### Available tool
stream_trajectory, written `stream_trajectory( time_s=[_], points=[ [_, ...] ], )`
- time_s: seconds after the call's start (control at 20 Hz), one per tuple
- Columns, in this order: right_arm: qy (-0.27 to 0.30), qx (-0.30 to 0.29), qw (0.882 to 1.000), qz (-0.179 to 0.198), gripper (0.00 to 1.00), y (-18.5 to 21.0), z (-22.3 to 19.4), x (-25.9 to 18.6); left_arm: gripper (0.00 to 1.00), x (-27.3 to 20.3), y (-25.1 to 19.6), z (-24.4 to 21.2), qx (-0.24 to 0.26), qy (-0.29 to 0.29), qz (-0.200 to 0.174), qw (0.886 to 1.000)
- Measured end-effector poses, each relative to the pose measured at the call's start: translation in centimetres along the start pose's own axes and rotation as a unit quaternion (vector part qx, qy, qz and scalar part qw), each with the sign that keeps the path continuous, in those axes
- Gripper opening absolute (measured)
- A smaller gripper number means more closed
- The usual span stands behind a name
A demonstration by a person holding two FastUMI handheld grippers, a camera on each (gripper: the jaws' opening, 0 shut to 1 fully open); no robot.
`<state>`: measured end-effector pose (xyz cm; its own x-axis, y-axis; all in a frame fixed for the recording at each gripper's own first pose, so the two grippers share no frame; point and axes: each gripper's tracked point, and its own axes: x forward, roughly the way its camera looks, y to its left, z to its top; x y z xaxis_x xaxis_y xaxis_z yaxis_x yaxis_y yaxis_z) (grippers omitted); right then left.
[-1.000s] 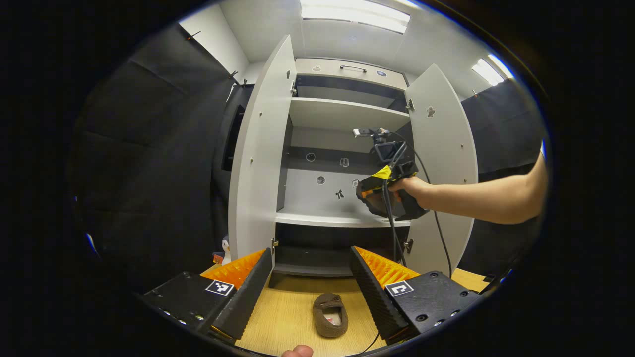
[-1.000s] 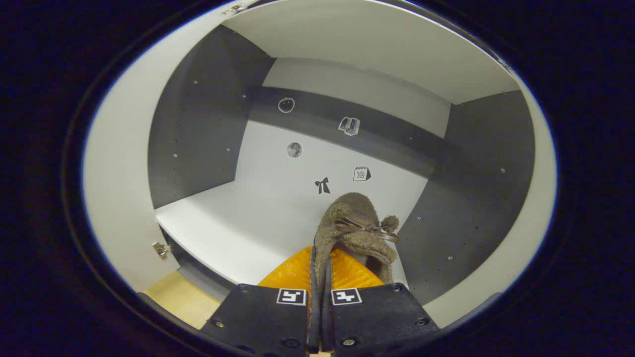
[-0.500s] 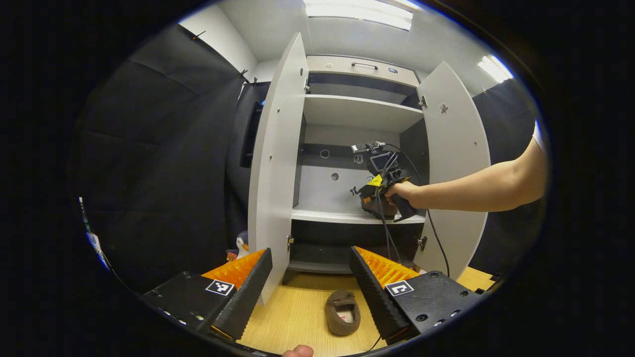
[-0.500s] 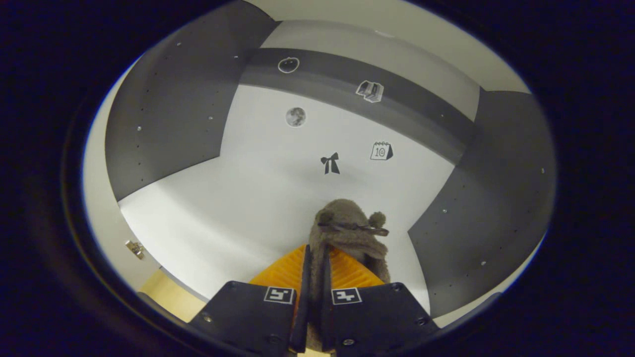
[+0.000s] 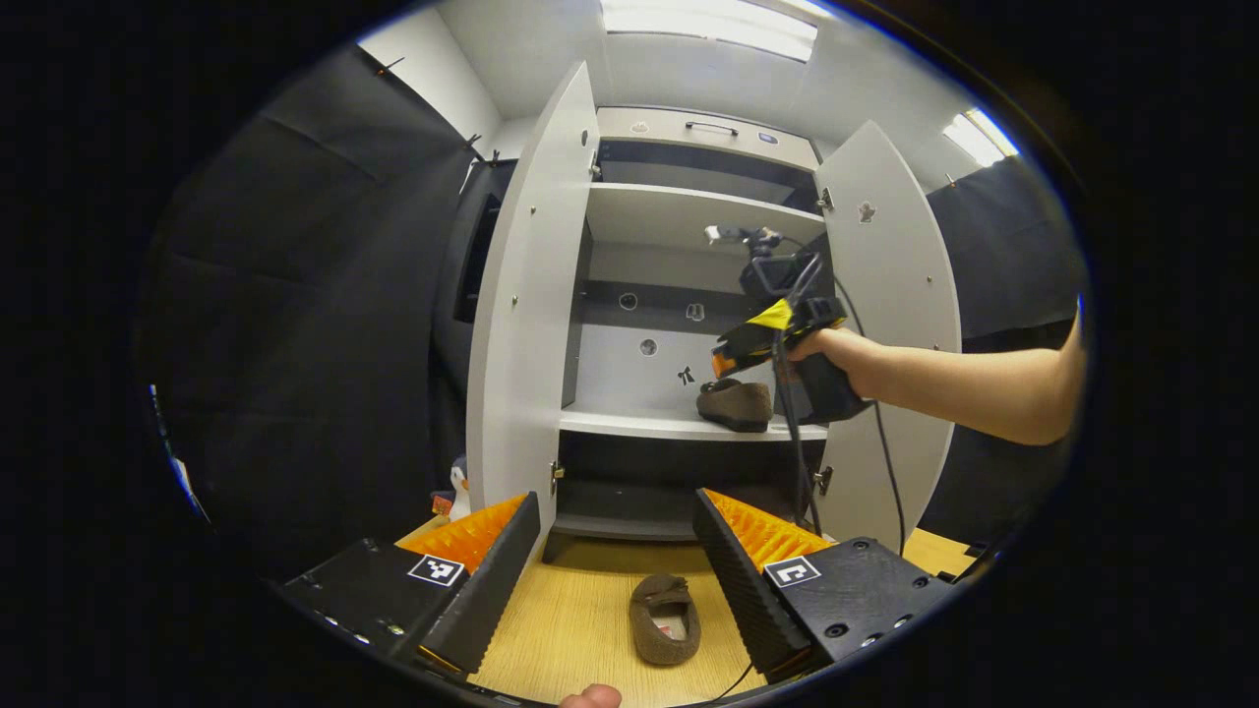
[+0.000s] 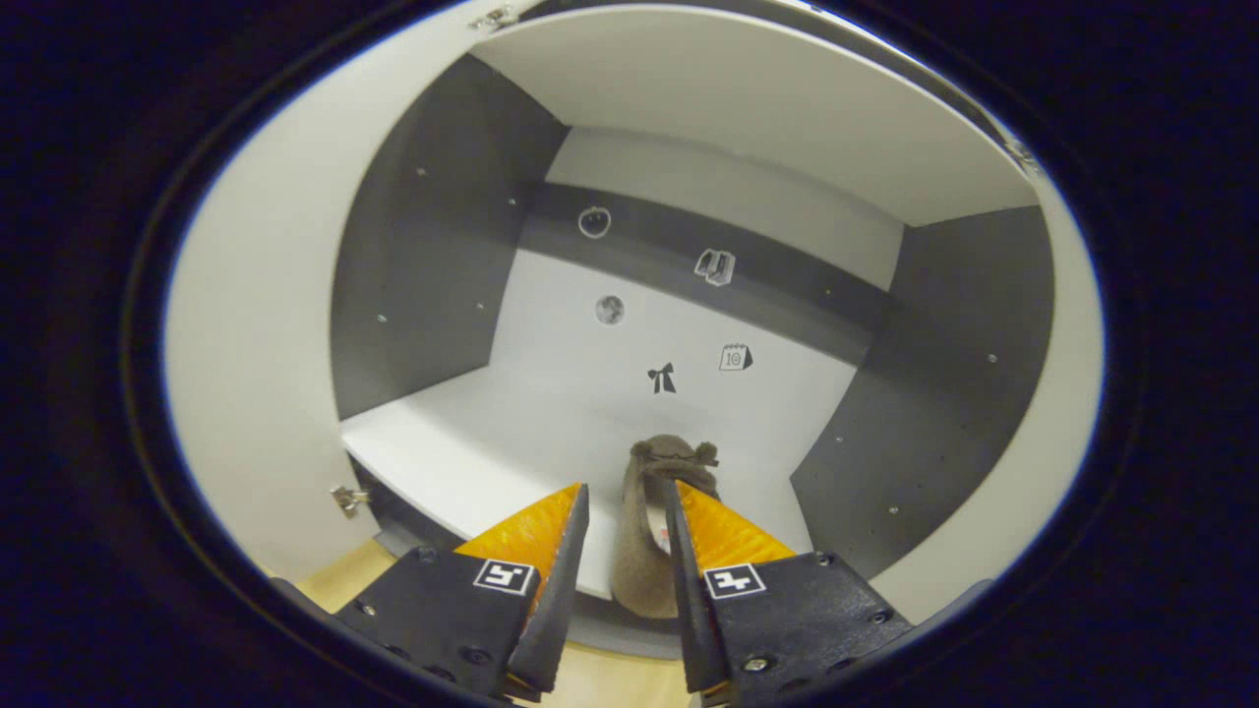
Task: Grab one shoe with the right hand and put it into the shoe cabinet, grab the other shoe with the left hand and put it into the shoe cabinet; then close the right door with the right hand and the left door with the left hand.
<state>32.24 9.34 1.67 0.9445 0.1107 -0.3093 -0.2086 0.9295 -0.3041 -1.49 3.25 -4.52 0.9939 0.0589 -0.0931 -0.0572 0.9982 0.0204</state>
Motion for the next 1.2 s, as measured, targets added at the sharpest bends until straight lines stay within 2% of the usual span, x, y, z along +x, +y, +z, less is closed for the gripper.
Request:
stream_trajectory(
  time_s=[0.1, 0.25, 0.3, 0.35, 0.4, 0.45, 0.5, 0.65, 0.75, 0.9, 1.0, 1.2],
  points=[
    [-0.025, -0.003, 1.000, 0.010, 0.49, 0.4, -1.3, -4.5, 0.95, -0.2, -0.2, -0.1, 0.000, 0.001, -0.004, 1.000],
    [-0.032, 0.018, 0.999, -0.002, 0.54, -0.1, -5.8, -10.7, 0.95, -0.4, -0.5, 0.2, -0.009, -0.005, -0.007, 1.000],
    [-0.031, 0.031, 0.999, -0.001, 0.62, 0.1, -7.3, -12.5, 0.95, -0.4, -0.6, 0.2, -0.011, -0.006, -0.009, 1.000],
    [-0.030, 0.045, 0.999, -0.004, 0.56, -0.1, -8.8, -14.0, 0.95, -0.6, -0.8, 0.1, -0.011, -0.005, -0.013, 1.000],
    [-0.031, 0.054, 0.998, -0.011, 0.57, -0.4, -10.1, -15.3, 0.95, -0.6, -1.1, 0.1, -0.011, -0.006, -0.016, 1.000],
    [-0.019, 0.064, 0.997, -0.026, 0.64, -1.0, -11.8, -16.3, 0.95, -0.6, -1.4, 0.0, -0.013, -0.004, -0.026, 1.000],
    [-0.004, 0.079, 0.996, -0.033, 0.65, -1.2, -14.1, -17.4, 0.95, -0.5, -2.1, -0.3, -0.016, 0.004, -0.039, 0.999],
    [0.008, 0.141, 0.990, -0.022, 0.65, -0.3, -17.9, -19.9, 0.95, -0.9, -3.3, -0.4, -0.017, 0.005, -0.055, 0.998],
    [-0.015, 0.168, 0.985, -0.033, 0.66, -0.2, -19.1, -21.4, 0.95, -1.0, -4.1, -0.5, -0.012, 0.003, -0.065, 0.998],
    [-0.051, 0.163, 0.983, -0.074, 0.68, -0.1, -19.9, -23.3, 0.95, -1.0, -5.2, -0.9, -0.009, 0.008, -0.080, 0.997],
    [-0.073, 0.160, 0.980, -0.088, 0.69, 0.0, -19.9, -24.6, 0.95, -0.9, -5.7, -1.2, -0.006, 0.014, -0.089, 0.996],
    [-0.095, 0.153, 0.976, -0.126, 0.78, -1.3, -20.3, -26.4, 0.95, -0.8, -6.1, -1.2, -0.002, 0.013, -0.091, 0.996]
  ],
)
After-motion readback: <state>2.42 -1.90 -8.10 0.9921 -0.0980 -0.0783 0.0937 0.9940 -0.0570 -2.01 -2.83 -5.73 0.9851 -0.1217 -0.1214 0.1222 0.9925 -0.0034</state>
